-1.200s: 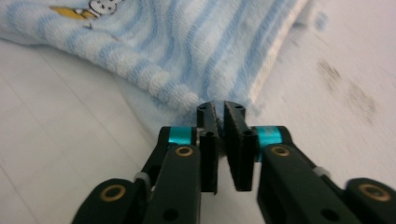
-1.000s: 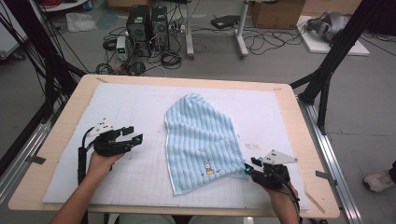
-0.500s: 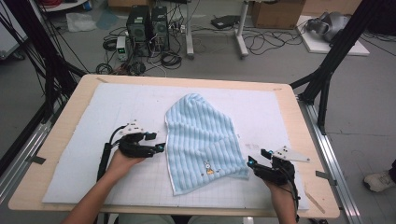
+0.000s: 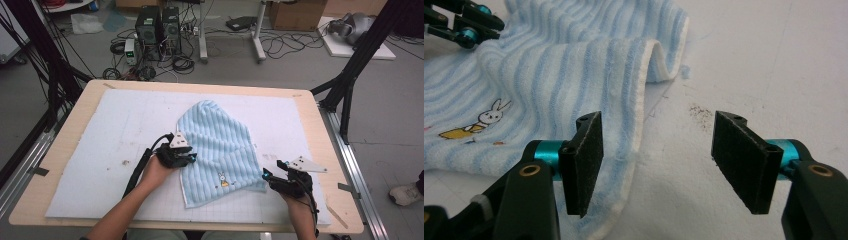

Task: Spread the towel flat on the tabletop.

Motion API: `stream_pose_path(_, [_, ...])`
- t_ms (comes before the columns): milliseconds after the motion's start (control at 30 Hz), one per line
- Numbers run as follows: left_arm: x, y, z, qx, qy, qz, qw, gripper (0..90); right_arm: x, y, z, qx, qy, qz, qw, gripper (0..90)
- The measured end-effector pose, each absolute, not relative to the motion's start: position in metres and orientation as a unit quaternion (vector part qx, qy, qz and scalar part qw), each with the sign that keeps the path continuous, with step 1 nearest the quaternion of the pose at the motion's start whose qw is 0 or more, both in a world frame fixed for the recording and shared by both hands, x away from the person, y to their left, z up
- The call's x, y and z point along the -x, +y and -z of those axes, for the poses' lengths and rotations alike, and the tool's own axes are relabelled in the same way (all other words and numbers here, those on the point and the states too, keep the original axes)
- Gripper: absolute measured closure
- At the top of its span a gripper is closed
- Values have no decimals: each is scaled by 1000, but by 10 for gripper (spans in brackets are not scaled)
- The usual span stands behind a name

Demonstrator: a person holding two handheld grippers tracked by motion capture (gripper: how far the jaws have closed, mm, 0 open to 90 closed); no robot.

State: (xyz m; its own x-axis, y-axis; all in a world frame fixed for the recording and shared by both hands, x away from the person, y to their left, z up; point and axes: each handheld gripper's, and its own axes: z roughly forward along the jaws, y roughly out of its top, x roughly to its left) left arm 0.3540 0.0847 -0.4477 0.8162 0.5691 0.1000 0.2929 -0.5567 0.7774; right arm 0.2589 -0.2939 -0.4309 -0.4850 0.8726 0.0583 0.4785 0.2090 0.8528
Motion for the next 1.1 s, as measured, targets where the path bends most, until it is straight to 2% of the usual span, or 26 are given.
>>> stream_pose_path(33, [-353,83,448,-868,239,-185,394,807,-259,-294,431,-453,744,-435,227,371])
stream_pose_path(67, [-355,84,447,-867,244,-188,392,830,-259,-294,431,-452,744,-435,227,371])
stream_pose_path(233, [-376,113,447,-826,333,-209,403,842,-258,-294,431,-453,743,-437,227,371])
stream_pose_path(333, [-389,140,446,-786,394,-214,426,842,-259,-294,431,-451,743,-439,227,372])
stream_pose_path(500, [-397,156,445,-771,420,-218,426,838,-262,-290,432,-450,744,-441,221,372])
stream_pose_path(533, [-397,157,445,-767,424,-213,432,826,-262,-289,431,-450,744,-442,220,372])
stream_pose_path(567, [-398,158,445,-761,432,-206,438,772,-262,-287,431,-449,746,-441,218,372])
stream_pose_path(633, [-397,160,444,-752,443,-186,451,518,-262,-285,431,-444,749,-441,219,372])
stream_pose_path(733, [-389,165,439,-749,431,-189,466,430,-263,-280,431,-439,753,-442,215,384])
stream_pose_path(833, [-381,175,435,-743,426,-183,483,406,-268,-272,431,-432,758,-442,207,416])
stream_pose_path(1000, [-364,190,433,-745,408,-176,498,396,-283,-246,433,-396,785,-434,196,571])
stream_pose_path(1100, [-356,193,438,-755,396,-170,495,398,-294,-234,435,-387,797,-420,196,595])
